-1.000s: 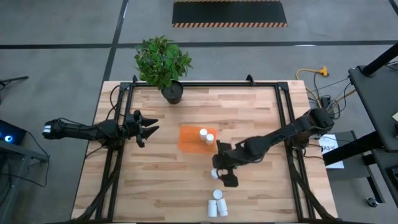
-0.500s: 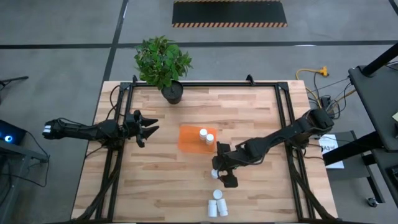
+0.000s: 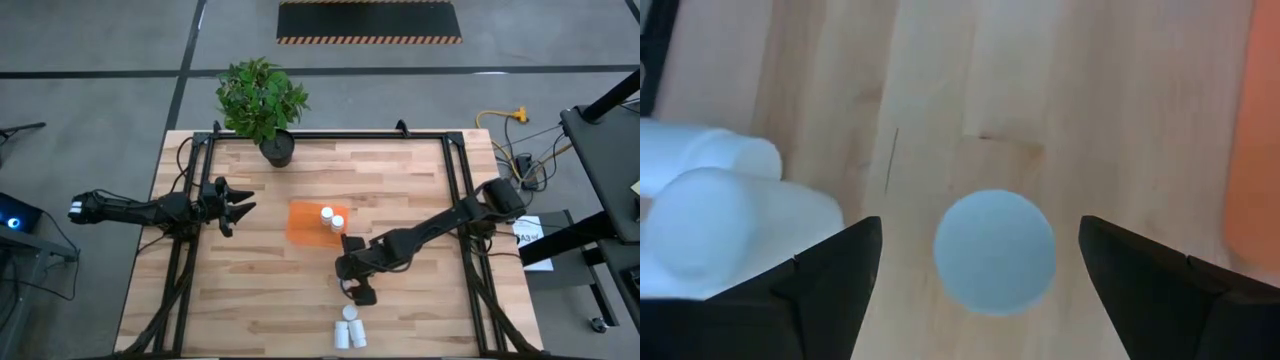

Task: Pick and place pill bottles into a basket
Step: Put the white pill bottle into the orange container

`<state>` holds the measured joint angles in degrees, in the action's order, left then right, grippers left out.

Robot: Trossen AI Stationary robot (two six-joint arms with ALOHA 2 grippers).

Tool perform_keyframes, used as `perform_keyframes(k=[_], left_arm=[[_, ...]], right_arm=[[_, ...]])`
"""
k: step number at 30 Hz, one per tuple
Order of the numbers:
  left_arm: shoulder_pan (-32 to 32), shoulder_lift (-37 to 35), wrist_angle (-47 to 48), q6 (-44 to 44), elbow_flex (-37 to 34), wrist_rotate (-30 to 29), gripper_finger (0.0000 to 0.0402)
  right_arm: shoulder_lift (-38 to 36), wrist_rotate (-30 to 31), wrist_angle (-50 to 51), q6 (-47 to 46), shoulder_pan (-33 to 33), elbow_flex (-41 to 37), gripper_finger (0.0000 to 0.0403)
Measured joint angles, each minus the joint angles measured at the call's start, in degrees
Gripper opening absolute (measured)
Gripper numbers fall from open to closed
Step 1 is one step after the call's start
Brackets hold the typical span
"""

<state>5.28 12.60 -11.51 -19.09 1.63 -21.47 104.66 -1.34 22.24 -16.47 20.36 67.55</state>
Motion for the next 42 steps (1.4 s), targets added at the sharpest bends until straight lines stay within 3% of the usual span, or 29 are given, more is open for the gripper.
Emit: perform_keyframes(k=[10, 21, 28, 36, 42], left_arm=[[0.0, 0.0, 0.0, 0.0, 0.0, 0.0, 0.0173], [0.0, 0.0, 0.0, 0.0, 0.0, 0.0, 0.0173], [0.0, 0.0, 0.0, 0.0, 0.0, 0.0, 0.0173], [0.0, 0.0, 0.0, 0.0, 0.0, 0.0, 0.0173], [0.0, 0.0, 0.0, 0.0, 0.0, 0.0, 0.0173]], right_arm=[[0.1, 1.3, -0.5, -0.6, 0.0, 0.3, 0.0309], [0.0, -0.6, -0.2, 1.1, 0.0, 0.6, 0.0141], [-0.4, -0.8, 1.8, 3.2, -1.4, 4.0, 0.0141], [-0.5, -0.1, 12.3, 5.0, -7.4, 13.6, 0.0141], [-0.5, 1.5, 13.9, 7.2, -12.3, 18.4, 0.0141]])
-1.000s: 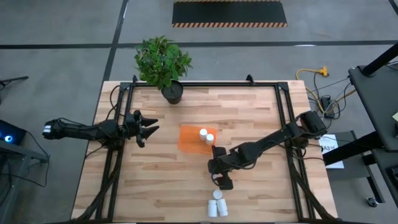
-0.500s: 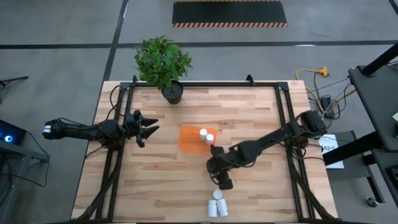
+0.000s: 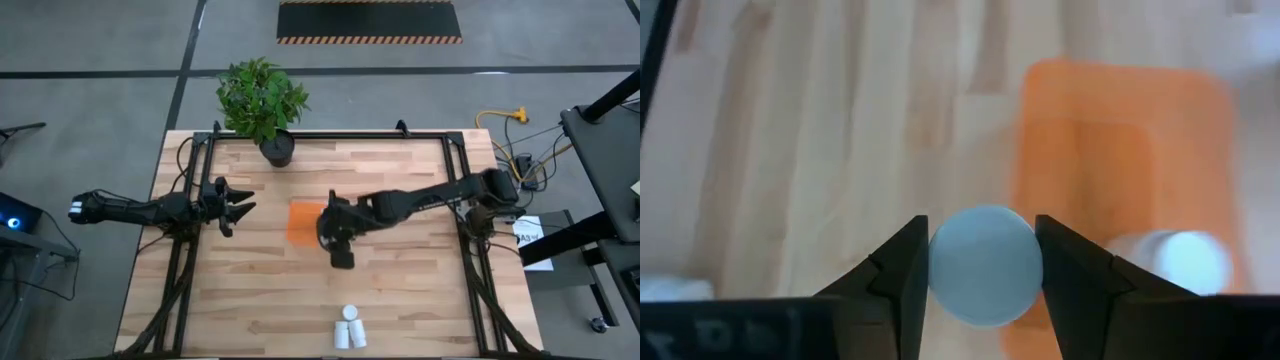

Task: Pick and place pill bottles into a basket
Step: Put the white pill bottle into the orange container

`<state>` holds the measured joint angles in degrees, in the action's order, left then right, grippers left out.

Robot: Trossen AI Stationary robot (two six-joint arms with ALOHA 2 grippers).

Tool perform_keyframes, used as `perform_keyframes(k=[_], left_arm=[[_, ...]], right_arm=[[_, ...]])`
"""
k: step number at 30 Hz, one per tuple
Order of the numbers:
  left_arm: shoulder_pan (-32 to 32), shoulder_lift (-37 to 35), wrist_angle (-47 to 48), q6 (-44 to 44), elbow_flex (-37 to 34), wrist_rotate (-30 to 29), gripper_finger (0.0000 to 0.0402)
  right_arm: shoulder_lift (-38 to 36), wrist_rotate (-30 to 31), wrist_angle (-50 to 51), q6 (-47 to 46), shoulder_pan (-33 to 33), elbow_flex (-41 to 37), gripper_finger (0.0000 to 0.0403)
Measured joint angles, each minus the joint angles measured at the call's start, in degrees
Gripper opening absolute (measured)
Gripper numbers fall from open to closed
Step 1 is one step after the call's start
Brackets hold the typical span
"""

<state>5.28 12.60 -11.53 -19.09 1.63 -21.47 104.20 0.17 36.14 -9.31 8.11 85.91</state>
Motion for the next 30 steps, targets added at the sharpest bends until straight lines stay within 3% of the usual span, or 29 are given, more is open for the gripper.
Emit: perform_keyframes(k=[8, 30], left_arm=[[0.0, 0.0, 0.0, 0.0, 0.0, 0.0, 0.0173], [0.0, 0.0, 0.0, 0.0, 0.0, 0.0, 0.0173]], right_arm=[[0.0, 0.0, 0.0, 1.2, -4.8, -0.9, 0.0141], [0.0, -1.7, -6.8, 0.3, -5.0, -10.6, 0.0141]])
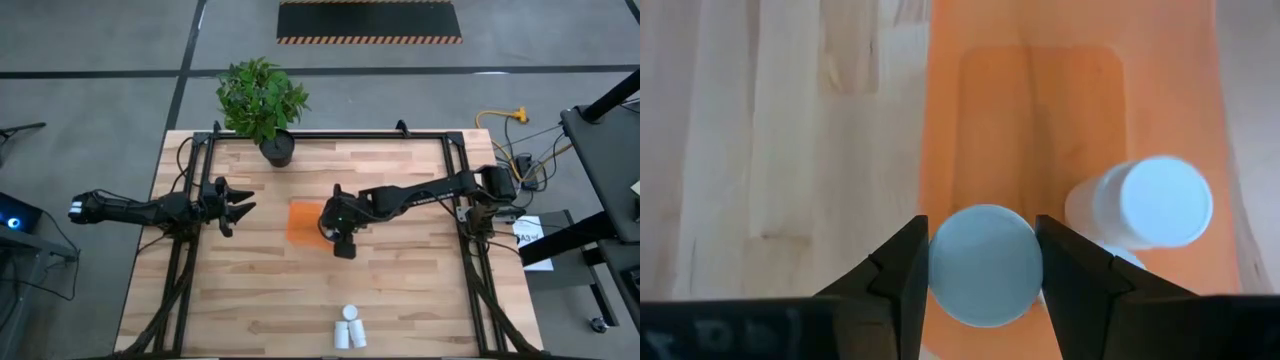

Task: Pick and place pill bottles into a basket
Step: Put the white pill bottle into the orange container, then adjust the white pill bottles on the table

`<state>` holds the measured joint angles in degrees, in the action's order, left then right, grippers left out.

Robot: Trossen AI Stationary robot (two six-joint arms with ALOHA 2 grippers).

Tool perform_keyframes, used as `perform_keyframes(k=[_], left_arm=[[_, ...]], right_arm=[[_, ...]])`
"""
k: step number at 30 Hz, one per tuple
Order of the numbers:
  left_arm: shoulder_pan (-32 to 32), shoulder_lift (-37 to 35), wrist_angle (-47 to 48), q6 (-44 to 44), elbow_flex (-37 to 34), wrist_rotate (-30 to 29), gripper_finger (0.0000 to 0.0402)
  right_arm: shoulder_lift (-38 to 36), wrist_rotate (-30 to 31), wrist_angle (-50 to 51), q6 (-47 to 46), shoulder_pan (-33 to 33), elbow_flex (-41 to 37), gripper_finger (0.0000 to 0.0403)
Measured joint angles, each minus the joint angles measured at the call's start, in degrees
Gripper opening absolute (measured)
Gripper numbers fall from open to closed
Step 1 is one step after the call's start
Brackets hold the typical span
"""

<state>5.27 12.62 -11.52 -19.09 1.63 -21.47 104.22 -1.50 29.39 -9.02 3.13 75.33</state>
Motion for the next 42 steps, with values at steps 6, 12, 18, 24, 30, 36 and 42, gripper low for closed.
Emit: perform_keyframes(k=[6, 12, 18, 24, 30, 36, 42], left_arm=[[0.0, 0.0, 0.0, 0.0, 0.0, 0.0, 0.0173], [0.0, 0.0, 0.0, 0.0, 0.0, 0.0, 0.0173], [0.0, 0.0, 0.0, 0.0, 0.0, 0.0, 0.0173], [0.0, 0.0, 0.0, 0.0, 0.0, 0.0, 0.0173], [0.0, 0.0, 0.0, 0.0, 0.0, 0.0, 0.0173], [0.0, 0.0, 0.0, 0.0, 0.0, 0.0, 0.0173], [0.0, 0.0, 0.0, 0.0, 0.0, 0.0, 0.0173]], right_arm=[[0.0, 0.0, -0.1, 0.5, 0.1, -0.9, 0.0141], [0.0, 0.0, -0.2, 1.5, 0.1, -0.9, 0.0141], [0.0, -0.1, 0.0, 1.5, 0.1, -0.9, 0.0198], [0.0, -0.2, 0.0, 1.6, 0.1, -0.9, 0.0225], [0.0, -0.2, 0.0, 1.6, 0.1, -0.9, 0.0219], [0.0, -0.3, 0.0, 1.5, 0.1, -0.9, 0.022], [0.0, -6.7, 0.0, -0.5, 0.5, -0.9, 0.0221]])
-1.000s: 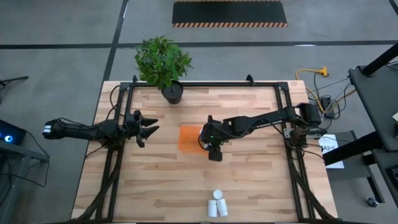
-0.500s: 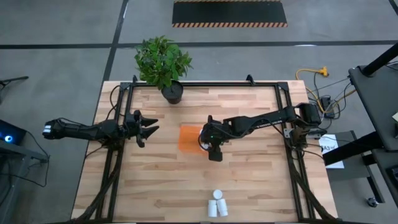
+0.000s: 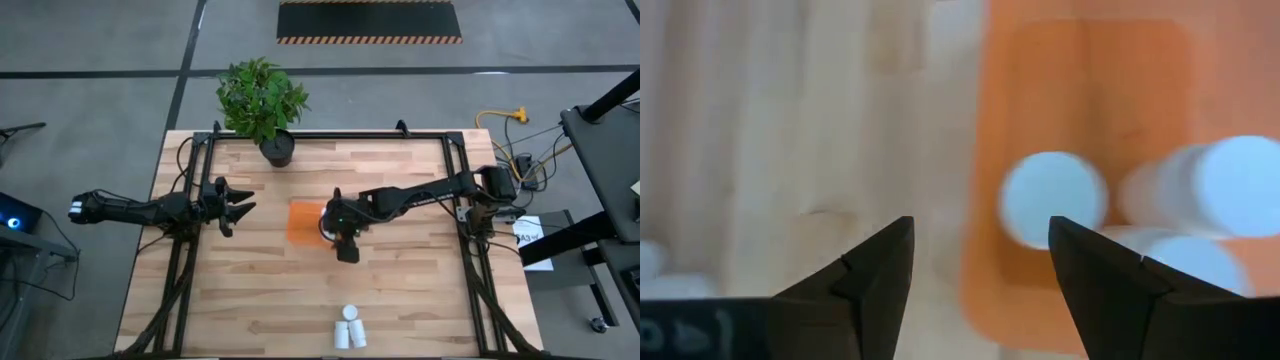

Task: Pick and place pill bottles into a basket
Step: Adjust the white pill bottles on the table

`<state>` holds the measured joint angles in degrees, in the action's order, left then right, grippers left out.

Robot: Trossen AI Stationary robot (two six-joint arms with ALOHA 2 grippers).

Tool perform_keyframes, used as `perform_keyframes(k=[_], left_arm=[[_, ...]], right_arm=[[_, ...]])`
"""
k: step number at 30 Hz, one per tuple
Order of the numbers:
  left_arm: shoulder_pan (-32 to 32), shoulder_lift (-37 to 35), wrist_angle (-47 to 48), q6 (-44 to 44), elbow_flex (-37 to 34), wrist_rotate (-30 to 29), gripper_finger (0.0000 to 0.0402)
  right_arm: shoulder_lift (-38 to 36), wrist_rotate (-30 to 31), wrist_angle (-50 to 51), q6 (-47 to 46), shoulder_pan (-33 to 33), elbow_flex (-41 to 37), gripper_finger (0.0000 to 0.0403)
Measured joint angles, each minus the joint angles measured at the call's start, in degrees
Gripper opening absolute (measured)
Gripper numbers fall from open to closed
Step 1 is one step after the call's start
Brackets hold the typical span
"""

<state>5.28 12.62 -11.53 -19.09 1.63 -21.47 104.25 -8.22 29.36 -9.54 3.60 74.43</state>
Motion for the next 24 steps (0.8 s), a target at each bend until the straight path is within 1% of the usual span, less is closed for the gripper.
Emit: perform_keyframes(k=[3, 7, 10, 17, 24], left_arm=[[0.0, 0.0, 0.0, 0.0, 0.0, 0.0, 0.0173], [0.0, 0.0, 0.0, 0.0, 0.0, 0.0, 0.0173], [0.0, 0.0, 0.0, 0.0, 0.0, 0.0, 0.0173], [0.0, 0.0, 0.0, 0.0, 0.0, 0.0, 0.0173], [0.0, 0.0, 0.0, 0.0, 0.0, 0.0, 0.0173]], right_arm=[[0.0, -4.3, -0.1, 1.2, 1.6, 0.0, 0.0221], [0.0, -5.5, -0.1, 2.1, 5.6, 0.4, 0.0221], [0.0, -5.5, -0.2, 1.5, 8.7, 1.0, 0.0221], [0.0, -5.1, -0.9, -4.9, 15.2, 2.0, 0.0219], [0.0, -1.0, -1.9, -11.7, 20.5, 2.0, 0.0219]])
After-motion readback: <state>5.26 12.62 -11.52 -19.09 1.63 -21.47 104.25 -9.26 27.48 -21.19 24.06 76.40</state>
